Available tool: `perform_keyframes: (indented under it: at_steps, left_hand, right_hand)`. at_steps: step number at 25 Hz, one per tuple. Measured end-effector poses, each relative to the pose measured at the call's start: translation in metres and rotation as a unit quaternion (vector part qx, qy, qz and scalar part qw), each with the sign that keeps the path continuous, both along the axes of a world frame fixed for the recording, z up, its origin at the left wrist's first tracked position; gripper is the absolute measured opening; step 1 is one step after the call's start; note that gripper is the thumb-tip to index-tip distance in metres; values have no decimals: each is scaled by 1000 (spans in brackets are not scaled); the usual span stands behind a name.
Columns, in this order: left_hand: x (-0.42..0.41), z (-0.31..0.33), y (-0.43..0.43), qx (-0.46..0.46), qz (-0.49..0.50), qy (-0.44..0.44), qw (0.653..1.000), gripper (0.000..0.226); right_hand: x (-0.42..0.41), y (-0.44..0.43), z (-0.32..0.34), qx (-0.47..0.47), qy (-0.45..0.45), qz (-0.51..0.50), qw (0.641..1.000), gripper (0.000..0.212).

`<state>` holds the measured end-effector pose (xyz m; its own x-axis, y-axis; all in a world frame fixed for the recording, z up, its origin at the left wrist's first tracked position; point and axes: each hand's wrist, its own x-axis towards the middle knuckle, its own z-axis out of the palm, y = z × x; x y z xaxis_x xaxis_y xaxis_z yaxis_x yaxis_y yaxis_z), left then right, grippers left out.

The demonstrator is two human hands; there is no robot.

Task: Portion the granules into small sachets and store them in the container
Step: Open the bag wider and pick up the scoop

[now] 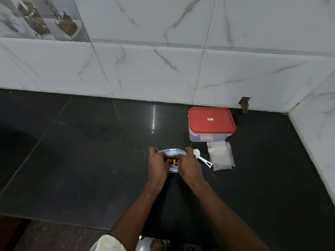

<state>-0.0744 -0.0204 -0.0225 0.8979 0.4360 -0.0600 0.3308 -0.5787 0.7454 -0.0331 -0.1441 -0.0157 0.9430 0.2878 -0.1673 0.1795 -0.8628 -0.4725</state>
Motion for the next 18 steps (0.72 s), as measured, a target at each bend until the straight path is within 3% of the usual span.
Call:
perform_keyframes:
  at_steps: [3, 5, 8, 11, 15, 18]
  left_hand:
    - [-2, -1, 4, 67, -81, 64, 992, 52]
    - [0, 2, 8, 91, -113, 92, 985, 65]
    - [7, 8, 11, 28, -72, 132, 988, 51]
    - [7, 6, 5, 13, 19, 89, 996, 30]
    - [5, 8, -6, 26, 50, 74, 996, 38]
    - [12, 1, -5, 8, 43, 35, 998, 46]
  right_hand:
    - [1, 4, 4, -15, 10, -12, 1000, 37]
    - [4, 5, 3, -27, 33, -12, 999, 42]
    - [9, 9, 4, -15, 46, -37, 998, 37]
    - [10, 11, 5, -23, 7, -84, 996, 28]
    - [4, 16, 6, 27, 29, -140, 989, 31]
    - [5, 15, 7, 66, 15, -128, 989, 37]
